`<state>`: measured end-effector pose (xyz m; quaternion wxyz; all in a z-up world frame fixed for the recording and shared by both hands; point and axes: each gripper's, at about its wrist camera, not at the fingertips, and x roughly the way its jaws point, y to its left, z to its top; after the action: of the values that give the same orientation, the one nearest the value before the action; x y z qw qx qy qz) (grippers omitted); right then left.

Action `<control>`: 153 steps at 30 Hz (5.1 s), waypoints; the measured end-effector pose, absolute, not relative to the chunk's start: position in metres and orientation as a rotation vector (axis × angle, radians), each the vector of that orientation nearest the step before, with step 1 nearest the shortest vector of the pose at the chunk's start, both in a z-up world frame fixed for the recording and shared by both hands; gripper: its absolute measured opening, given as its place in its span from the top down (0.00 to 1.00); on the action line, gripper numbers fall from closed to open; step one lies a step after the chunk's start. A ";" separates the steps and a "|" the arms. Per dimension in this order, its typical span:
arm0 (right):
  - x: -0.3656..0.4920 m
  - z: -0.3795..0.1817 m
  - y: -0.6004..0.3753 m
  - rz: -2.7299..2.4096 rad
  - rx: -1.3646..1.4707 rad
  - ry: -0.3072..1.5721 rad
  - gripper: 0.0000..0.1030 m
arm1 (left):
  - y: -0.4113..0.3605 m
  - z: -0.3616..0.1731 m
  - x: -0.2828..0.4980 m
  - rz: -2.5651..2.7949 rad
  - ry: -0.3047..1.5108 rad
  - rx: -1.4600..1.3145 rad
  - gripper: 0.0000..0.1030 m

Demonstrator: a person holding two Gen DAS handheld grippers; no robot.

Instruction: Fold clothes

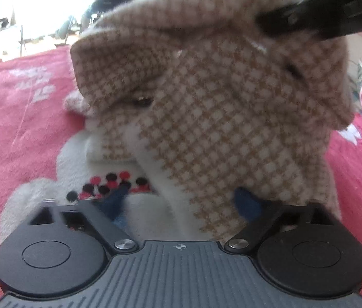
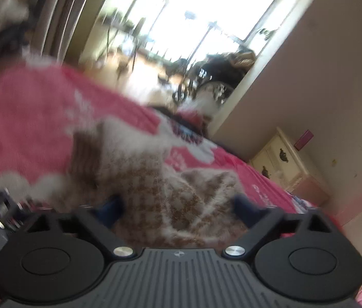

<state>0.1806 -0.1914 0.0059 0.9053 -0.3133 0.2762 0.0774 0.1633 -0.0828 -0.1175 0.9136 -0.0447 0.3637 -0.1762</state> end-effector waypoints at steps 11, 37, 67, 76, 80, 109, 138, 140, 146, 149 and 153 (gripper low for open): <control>0.154 0.090 -0.246 -0.026 -0.301 0.385 0.89 | -0.061 -0.094 0.129 -0.382 0.643 -0.174 0.86; -0.073 0.017 -0.407 -0.385 0.255 0.830 0.65 | -0.026 -0.066 0.070 -0.602 0.693 -0.077 0.31; -0.011 0.139 -0.412 -0.163 0.353 0.329 0.88 | -0.058 -0.040 0.071 -0.700 0.456 -0.223 0.98; -0.037 0.060 -0.427 -0.277 0.157 0.846 0.81 | -0.051 -0.048 -0.001 -0.836 0.515 -0.016 0.98; -0.025 -0.010 -0.410 -0.246 0.002 1.171 0.59 | -0.058 -0.072 -0.023 -0.916 0.626 0.153 0.97; 0.221 -0.079 -0.118 0.363 -0.925 0.927 0.16 | -0.055 -0.102 0.072 -0.861 0.833 -0.293 0.49; 0.077 0.053 -0.519 -0.535 0.235 0.791 0.59 | -0.063 -0.082 0.020 -1.000 0.810 -0.153 0.98; 0.055 0.066 -0.503 -0.503 0.179 0.729 0.58 | -0.052 -0.076 0.019 -0.986 0.811 -0.158 0.87; 0.037 0.073 -0.401 0.083 0.058 0.783 0.39 | -0.034 -0.070 0.011 -0.966 0.879 -0.204 0.65; 0.024 0.038 -0.320 0.434 -0.198 0.867 0.27 | -0.037 -0.085 0.003 -0.966 0.942 -0.178 0.60; 0.002 -0.016 -0.250 0.659 -0.598 0.923 0.10 | -0.041 -0.110 -0.001 -0.904 0.997 -0.166 0.59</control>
<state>0.0018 -0.2498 -0.0165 0.8016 -0.2787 0.4304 0.3076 -0.0011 -0.0411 -0.1099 0.7788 -0.0769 0.4612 -0.4182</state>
